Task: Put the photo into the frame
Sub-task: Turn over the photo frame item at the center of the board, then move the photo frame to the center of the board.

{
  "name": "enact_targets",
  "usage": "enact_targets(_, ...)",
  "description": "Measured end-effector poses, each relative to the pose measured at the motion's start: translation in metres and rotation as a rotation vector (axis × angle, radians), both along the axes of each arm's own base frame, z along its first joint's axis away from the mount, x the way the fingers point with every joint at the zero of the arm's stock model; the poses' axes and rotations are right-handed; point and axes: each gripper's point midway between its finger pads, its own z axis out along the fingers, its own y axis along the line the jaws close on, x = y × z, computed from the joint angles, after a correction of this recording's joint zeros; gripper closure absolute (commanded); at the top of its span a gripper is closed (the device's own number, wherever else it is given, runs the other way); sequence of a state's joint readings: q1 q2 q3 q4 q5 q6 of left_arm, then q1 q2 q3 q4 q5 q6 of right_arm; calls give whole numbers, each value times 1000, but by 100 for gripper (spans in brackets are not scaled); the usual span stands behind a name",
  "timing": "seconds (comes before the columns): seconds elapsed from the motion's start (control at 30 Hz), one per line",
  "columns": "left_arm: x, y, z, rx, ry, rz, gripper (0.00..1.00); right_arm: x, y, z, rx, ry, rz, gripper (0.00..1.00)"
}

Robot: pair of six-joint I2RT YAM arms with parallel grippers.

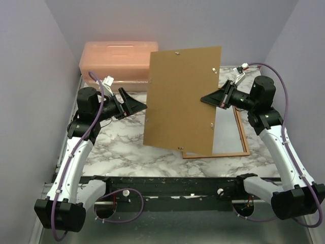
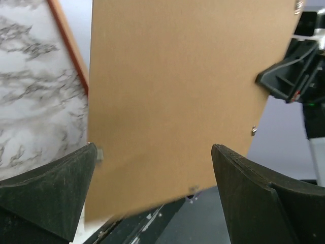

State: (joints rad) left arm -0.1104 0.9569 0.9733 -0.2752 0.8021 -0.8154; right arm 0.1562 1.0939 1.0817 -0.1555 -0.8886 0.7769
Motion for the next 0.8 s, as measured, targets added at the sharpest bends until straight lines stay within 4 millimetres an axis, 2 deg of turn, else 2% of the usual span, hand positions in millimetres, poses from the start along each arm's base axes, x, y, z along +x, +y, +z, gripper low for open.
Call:
enact_targets(0.17,8,-2,-30,115,83,37,2,26,-28,-18,-137,49,-233,100)
enact_targets(0.33,14,-20,-61,235,167,15,4,34,-56,-22,-257,75,-405,100)
enact_targets(0.43,17,-32,-83,307,228,-2,6,32,-75,-15,-316,58,-508,100)
enact_targets(0.6,21,-56,-120,413,318,-42,9,22,-110,10,-378,-17,-688,100)
enact_targets(0.73,22,-80,-149,493,385,-78,18,11,-136,25,-411,-61,-824,100)
enact_targets(0.8,23,-93,-163,525,414,-93,18,8,-146,28,-428,-73,-873,100)
